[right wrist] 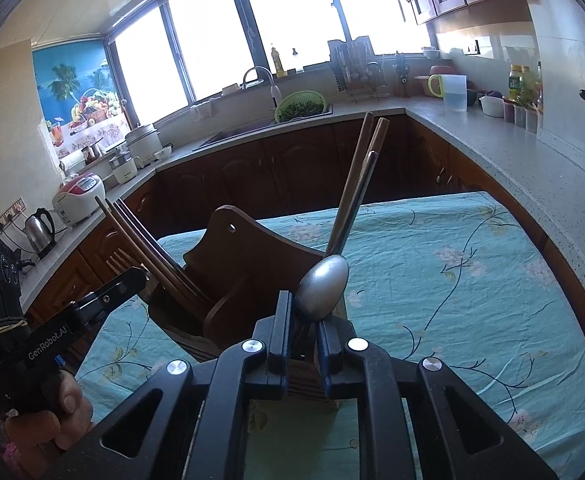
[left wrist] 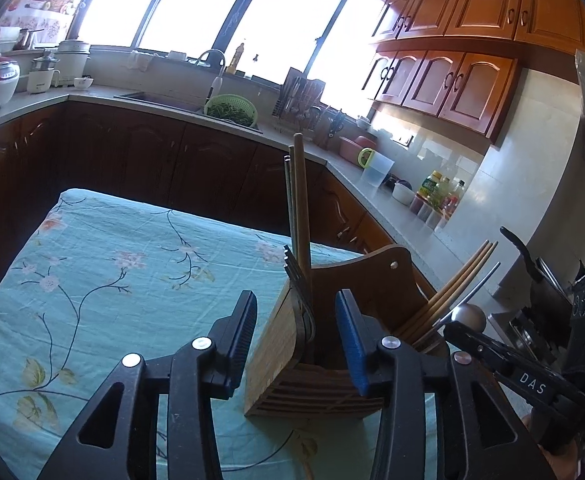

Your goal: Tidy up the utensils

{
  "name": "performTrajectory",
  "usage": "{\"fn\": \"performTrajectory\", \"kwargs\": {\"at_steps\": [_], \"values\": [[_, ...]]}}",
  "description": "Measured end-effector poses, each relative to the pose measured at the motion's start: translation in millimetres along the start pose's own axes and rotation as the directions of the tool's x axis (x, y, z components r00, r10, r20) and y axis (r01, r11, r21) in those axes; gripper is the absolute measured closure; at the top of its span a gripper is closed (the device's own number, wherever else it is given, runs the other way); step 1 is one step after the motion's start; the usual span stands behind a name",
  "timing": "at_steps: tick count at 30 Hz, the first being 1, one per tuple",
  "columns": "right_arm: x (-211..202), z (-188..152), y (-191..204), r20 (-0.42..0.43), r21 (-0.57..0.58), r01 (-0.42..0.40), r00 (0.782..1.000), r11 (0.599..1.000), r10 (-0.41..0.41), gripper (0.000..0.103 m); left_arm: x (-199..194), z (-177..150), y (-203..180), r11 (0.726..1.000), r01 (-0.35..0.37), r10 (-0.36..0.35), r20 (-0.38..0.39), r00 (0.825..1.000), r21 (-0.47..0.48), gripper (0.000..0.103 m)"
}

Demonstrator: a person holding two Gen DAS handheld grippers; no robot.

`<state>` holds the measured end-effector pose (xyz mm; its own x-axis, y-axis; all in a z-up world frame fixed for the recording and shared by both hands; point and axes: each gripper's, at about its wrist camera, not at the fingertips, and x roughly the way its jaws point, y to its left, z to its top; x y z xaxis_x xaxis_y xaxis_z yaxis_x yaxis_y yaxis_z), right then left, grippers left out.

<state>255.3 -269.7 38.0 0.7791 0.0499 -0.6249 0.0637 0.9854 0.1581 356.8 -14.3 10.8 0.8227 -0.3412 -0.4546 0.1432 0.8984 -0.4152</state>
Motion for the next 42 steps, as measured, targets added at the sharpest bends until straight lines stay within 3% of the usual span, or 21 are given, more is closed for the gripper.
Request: {"fn": "performTrajectory", "kwargs": {"at_steps": [3, 6, 9, 11, 15, 21, 30, 35, 40, 42], "values": [[-5.8, -1.5, -4.0, 0.015, 0.019, -0.004, 1.0, 1.0, 0.004, 0.067, -3.6, -3.3, 2.5, 1.0, -0.013, 0.013, -0.007, 1.0, -0.01, 0.055], [-11.5, -4.6, -7.4, 0.03, 0.034, -0.004, 1.0, 0.999, 0.003, 0.06, -9.7, -9.3, 4.3, 0.999, -0.027, 0.027, -0.012, 1.0, -0.022, 0.05], [-17.6, -10.0, -12.9, 0.036, 0.064, -0.021, 0.999, 0.998, 0.019, 0.05, -17.9, -16.2, 7.0, 0.998, -0.045, 0.044, -0.02, 0.999, -0.036, 0.039], [-23.3, -15.6, -15.3, 0.047, 0.08, -0.02, 0.999, 0.997, 0.016, 0.042, -25.1, -19.2, 8.2, 0.997, -0.06, 0.059, -0.029, 0.998, -0.045, 0.025], [-37.7, -29.9, -18.0, 0.085, 0.105, -0.038, 0.996, 0.994, 0.029, 0.025, -44.4, -32.8, 9.0, 0.995, -0.069, 0.066, -0.041, 0.997, -0.067, 0.022], [-62.1, -59.0, -12.8, 0.116, 0.095, -0.038, 0.993, 0.995, 0.027, 0.017, -84.1, -57.5, 9.7, 0.993, -0.088, 0.084, -0.046, 0.995, -0.083, 0.021], [-97.1, -104.6, 1.0, 0.134, 0.066, -0.029, 0.991, 0.997, 0.02, 0.014, -154.2, -97.7, 19.5, 0.986, -0.121, 0.116, -0.05, 0.992, -0.119, 0.02], [-112.0, -120.9, 8.1, 0.13, 0.032, -0.015, 0.991, 0.999, 0.011, 0.013, -184.8, -104.3, 23.8, 0.983, -0.125, 0.119, -0.048, 0.992, -0.137, 0.02], [-141.4, -112.1, 20.6, 0.176, -0.019, -0.03, 0.984, 0.999, 0.033, 0.013, -220.8, -93.7, 8.0, 0.991, -0.103, 0.106, 0.035, 0.994, -0.087, 0.02], [-162.3, -107.9, 26.8, 0.233, -0.034, -0.045, 0.971, 0.998, 0.052, 0.004, -241.2, -93.0, -1.6, 0.994, -0.093, 0.098, 0.094, 0.991, -0.057, 0.016]]}}
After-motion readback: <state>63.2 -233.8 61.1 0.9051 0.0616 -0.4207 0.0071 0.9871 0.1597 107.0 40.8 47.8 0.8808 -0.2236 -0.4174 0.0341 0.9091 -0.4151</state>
